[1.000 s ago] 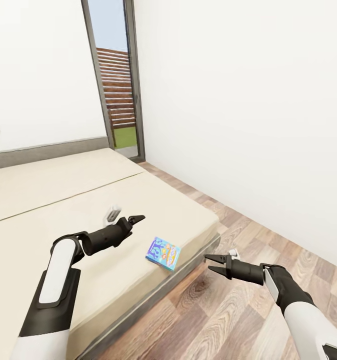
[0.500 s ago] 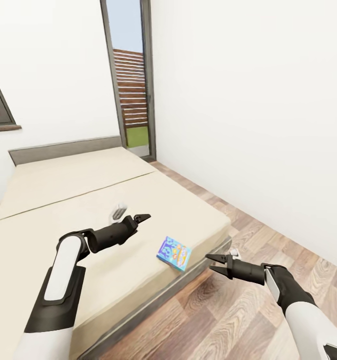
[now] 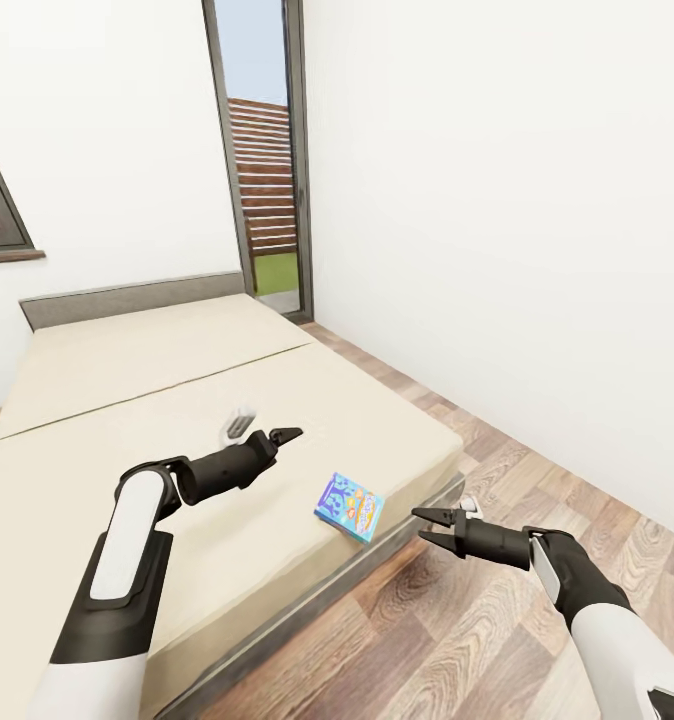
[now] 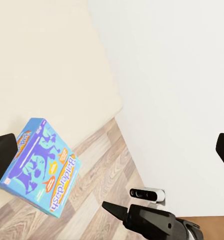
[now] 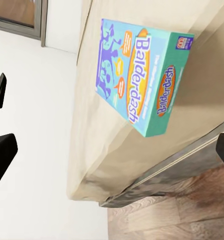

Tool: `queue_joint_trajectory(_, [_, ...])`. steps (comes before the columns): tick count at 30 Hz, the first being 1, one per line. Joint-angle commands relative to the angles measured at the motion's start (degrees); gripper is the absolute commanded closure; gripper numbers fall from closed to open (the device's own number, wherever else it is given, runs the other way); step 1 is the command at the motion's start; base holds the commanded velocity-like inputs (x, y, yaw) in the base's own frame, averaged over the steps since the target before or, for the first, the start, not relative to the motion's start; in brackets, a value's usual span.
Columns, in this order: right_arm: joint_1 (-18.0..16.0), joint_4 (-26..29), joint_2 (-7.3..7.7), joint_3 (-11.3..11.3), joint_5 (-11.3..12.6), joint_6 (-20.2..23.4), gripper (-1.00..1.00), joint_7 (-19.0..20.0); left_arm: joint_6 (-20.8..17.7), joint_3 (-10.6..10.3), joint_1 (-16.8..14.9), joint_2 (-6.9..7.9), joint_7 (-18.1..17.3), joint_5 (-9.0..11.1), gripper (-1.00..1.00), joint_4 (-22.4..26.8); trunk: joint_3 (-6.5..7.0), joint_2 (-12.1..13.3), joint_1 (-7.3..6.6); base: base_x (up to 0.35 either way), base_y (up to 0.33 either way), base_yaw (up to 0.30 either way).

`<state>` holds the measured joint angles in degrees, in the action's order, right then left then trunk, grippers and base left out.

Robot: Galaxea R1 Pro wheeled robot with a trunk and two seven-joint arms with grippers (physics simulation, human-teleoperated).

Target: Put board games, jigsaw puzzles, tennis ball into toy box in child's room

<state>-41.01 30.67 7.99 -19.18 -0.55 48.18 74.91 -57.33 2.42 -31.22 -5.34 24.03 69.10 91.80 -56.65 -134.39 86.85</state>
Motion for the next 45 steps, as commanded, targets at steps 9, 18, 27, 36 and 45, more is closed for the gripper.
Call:
queue_joint_trajectory(9, [-0.04, 0.00, 0.08, -0.16, -0.07, 0.51, -1.00, 0.16, -0.24, 0.09, -0.10, -0.05, 0.58, 0.64, -1.00, 0.04, -0.05, -0.02, -0.01, 0.000, 0.000, 0.002])
queue_joint_trajectory(18, [-0.04, 0.00, 0.09, -0.16, -0.07, 0.51, -1.00, 0.16, -0.19, 0.08, -0.08, -0.03, 0.70, 0.62, -1.00, 0.05, -0.05, -0.02, -0.01, 0.000, 0.000, 0.000])
queue_joint_trajectory(27, [-0.04, 0.00, 0.16, -0.16, -0.07, 0.51, -1.00, 0.18, -0.16, 0.11, -0.07, -0.02, 0.74, 0.60, -1.00, 0.05, -1.49, -3.23, 1.75, 0.000, 0.000, 0.000])
queue_joint_trajectory(36, [-0.04, 0.00, 0.24, -0.16, 0.00, 0.51, -1.00, 0.15, -0.15, 0.12, -0.07, -0.02, 0.78, 0.57, -1.00, 0.17, -2.21, -4.84, 2.63, 0.000, 0.000, 0.000])
queue_joint_trajectory(45, [-0.05, 0.02, 0.27, -0.20, 0.02, 0.49, -1.00, 0.05, -0.15, 0.13, -0.07, 0.04, 0.76, 0.59, -1.00, 0.21, -2.21, -4.84, 2.63, 0.000, 0.000, 0.000])
